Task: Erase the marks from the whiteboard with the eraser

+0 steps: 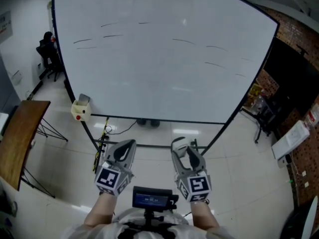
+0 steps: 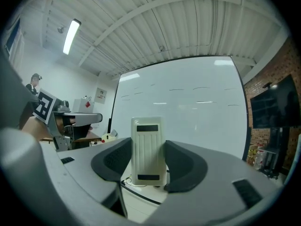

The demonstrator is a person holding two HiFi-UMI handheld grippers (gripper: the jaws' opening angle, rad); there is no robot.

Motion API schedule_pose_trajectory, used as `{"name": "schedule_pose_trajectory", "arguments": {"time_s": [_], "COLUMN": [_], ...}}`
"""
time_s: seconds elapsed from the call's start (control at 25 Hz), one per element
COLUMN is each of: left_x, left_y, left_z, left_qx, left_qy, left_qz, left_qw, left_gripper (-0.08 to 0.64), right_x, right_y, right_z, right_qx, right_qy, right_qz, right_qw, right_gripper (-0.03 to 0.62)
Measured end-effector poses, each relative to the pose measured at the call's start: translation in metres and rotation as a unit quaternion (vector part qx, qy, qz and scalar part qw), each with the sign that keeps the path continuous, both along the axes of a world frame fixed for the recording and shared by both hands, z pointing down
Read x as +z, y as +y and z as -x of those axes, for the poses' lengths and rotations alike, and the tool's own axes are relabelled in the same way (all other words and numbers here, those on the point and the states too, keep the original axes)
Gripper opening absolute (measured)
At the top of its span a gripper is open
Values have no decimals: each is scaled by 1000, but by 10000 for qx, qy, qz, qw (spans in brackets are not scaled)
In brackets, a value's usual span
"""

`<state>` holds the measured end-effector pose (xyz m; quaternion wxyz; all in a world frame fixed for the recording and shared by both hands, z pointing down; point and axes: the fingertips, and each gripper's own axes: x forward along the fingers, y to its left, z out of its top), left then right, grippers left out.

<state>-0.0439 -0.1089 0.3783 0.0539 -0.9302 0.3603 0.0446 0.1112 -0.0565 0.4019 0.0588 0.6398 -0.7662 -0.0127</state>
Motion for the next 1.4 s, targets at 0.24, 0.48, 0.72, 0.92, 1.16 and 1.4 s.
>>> {"name": "schedule_pose_trajectory", "arguments": {"time_s": [0.24, 0.48, 0.72, 0.92, 1.16, 1.4], "left_x": [-1, 1, 0, 5, 4, -2], "left_y": [-1, 1, 6, 8, 11, 10], "left_z": [-2, -9, -14, -14, -20, -20], "left_qx": [93, 179, 227, 176, 218, 150], "left_qy": [37, -9, -26, -90, -139, -114], "left_qz": [48, 55, 62, 104, 94, 23], "left_qw": [9999, 9998, 9997, 9998, 9996, 9998], "left_gripper": [2, 2, 2, 2, 2, 2], "right_x": [-3, -5, -8, -3, -9, -8], "right_y": [-5, -2, 2, 5, 9, 11], "right_z": [0, -3, -7, -11, -19, -26], "right_qx": [47, 109, 133, 127, 305, 377], "right_qy": [66, 37, 44, 40, -65, -91], "right_qz": [-93, 4, 18, -17, -155, -175], "right_qw": [9999, 9999, 9999, 9999, 9994, 9991], "right_gripper": [225, 225, 224, 224, 224, 224]}}
